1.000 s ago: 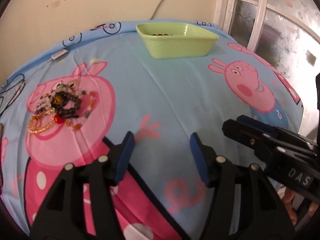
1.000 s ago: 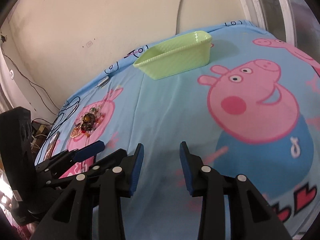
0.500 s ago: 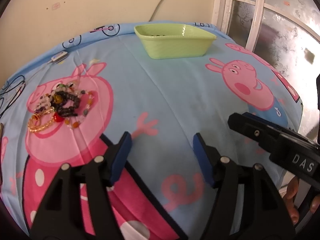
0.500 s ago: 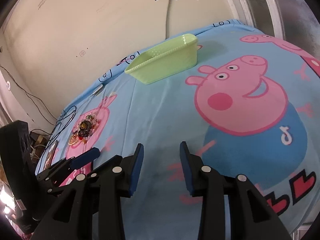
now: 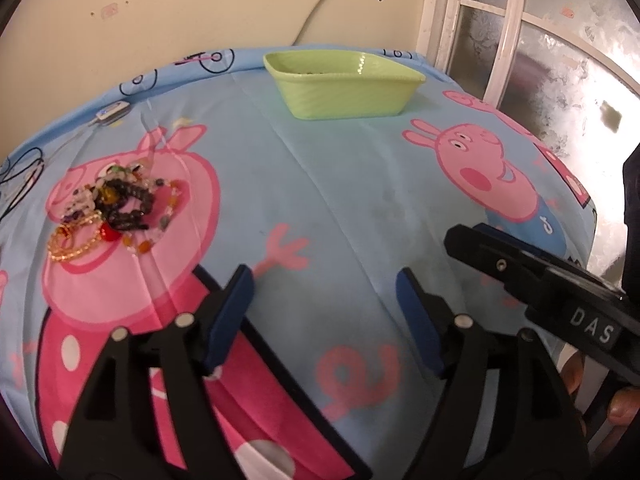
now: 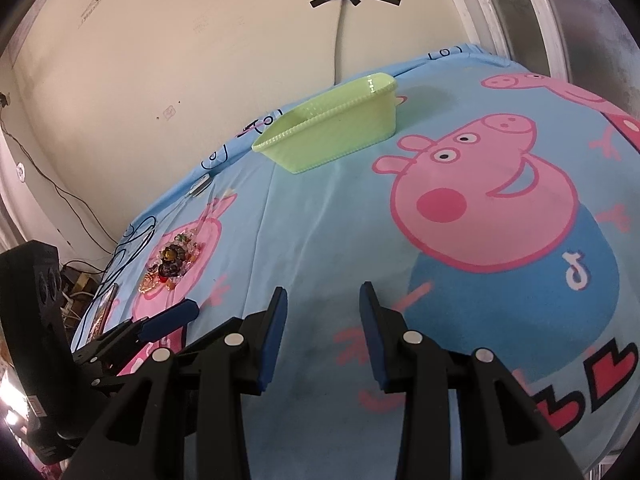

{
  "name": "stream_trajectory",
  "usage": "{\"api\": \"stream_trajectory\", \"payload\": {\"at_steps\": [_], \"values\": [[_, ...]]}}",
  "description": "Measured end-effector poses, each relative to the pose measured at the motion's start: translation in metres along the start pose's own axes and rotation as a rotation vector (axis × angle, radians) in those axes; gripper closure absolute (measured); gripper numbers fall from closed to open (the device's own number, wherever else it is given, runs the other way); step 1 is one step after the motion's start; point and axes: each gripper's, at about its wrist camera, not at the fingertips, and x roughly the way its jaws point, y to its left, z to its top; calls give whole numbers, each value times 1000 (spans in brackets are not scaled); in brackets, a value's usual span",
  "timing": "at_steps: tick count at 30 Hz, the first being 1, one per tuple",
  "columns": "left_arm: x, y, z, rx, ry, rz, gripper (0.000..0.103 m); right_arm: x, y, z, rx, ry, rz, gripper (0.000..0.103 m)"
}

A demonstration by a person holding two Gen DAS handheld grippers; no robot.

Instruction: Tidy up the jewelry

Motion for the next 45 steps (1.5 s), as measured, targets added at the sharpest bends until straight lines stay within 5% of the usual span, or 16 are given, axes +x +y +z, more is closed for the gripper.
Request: {"api": "stream_trajectory", "payload": {"at_steps": [16,23,27,31,34,37,45], "values": [[-22,26,-19,-13,-23,-16,27,8,22,1,-103,23,-34,90],[-57,139,-40,-260,-62,136,27,46,120,22,-421,129,140,93],[-63,187,-44,-425,-71,127,27,83,190,29,-613,143,205,94],[-63,189,-45,-431,-87,103,27,131,236,37,-707,220,224,103],[-64,190,-44,-436,-92,88,27,166,252,33,-783,299,158,103],[-65,193,-45,-444,-99,76,27,179,247,36,-750,328,132,103],[-77,183,-40,-428,-163,39,26,98,236,80,-554,217,331,103]]}}
